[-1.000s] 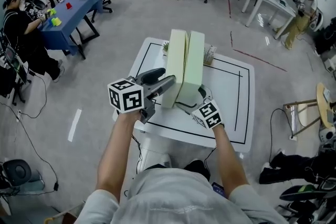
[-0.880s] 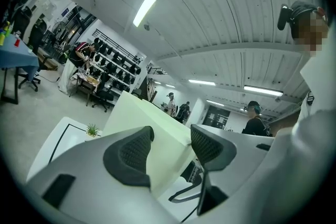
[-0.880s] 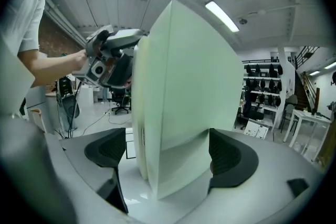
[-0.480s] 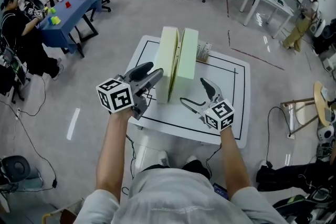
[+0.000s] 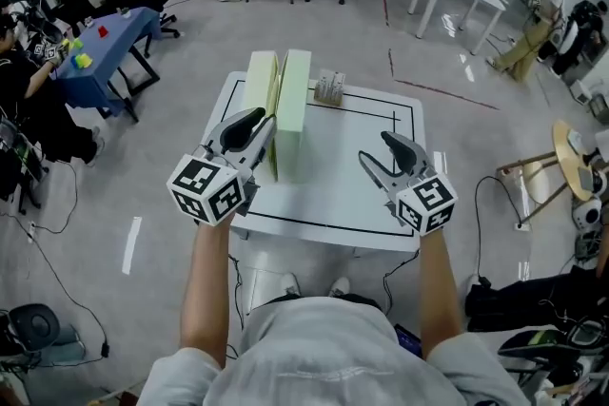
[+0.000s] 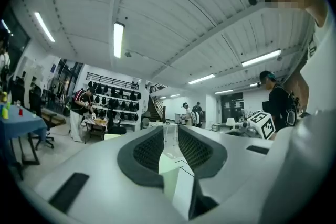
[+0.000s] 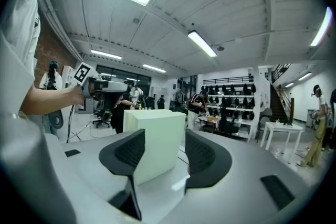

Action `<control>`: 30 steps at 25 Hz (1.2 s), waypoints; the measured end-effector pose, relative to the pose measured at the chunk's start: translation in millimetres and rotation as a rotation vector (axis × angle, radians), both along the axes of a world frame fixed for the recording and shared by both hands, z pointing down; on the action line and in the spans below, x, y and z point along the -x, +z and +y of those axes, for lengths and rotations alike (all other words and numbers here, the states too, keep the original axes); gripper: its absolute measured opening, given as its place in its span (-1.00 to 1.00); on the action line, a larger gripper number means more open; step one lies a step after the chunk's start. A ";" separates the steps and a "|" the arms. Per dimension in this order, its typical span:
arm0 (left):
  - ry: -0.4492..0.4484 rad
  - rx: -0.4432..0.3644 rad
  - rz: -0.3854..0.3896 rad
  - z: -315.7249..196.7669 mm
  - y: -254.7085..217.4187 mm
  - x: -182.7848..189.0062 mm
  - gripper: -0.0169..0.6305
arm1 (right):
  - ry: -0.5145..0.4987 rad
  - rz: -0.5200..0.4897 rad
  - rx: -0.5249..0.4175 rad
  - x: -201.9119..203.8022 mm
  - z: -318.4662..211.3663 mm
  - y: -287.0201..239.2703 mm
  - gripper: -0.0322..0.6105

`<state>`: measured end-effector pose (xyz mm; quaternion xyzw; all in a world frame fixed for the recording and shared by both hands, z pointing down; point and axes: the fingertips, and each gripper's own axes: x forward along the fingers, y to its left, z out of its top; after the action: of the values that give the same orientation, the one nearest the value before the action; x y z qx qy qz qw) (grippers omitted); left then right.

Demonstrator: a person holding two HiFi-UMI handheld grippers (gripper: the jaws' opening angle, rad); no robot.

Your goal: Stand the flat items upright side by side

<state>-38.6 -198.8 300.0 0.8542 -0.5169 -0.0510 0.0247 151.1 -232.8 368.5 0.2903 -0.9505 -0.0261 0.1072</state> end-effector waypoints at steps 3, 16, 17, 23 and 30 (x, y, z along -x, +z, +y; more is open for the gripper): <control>0.013 -0.018 -0.075 -2.2 1.7 -47.7 -0.77 | 0.109 -0.025 -0.011 -49.5 -4.7 -14.1 -0.44; 0.089 -0.023 -0.247 -6.3 25.5 -191.1 -0.89 | 0.284 0.033 -0.078 -188.5 9.6 -42.3 -0.81; 0.092 -0.025 -0.254 -6.3 27.9 -196.5 -0.89 | 0.285 0.036 -0.085 -192.9 10.8 -42.5 -0.81; 0.094 -0.032 -0.297 -6.5 34.8 -215.8 -0.88 | 0.289 0.052 -0.083 -206.3 9.6 -35.0 -0.81; 0.086 -0.019 -0.315 -8.1 38.9 -216.6 -0.88 | 0.271 0.054 -0.078 -201.4 5.1 -30.2 -0.81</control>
<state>177.9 -206.9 338.9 0.8730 -0.4769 0.0799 -0.0627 352.6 -227.8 338.3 0.4193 -0.8976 -0.0561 0.1241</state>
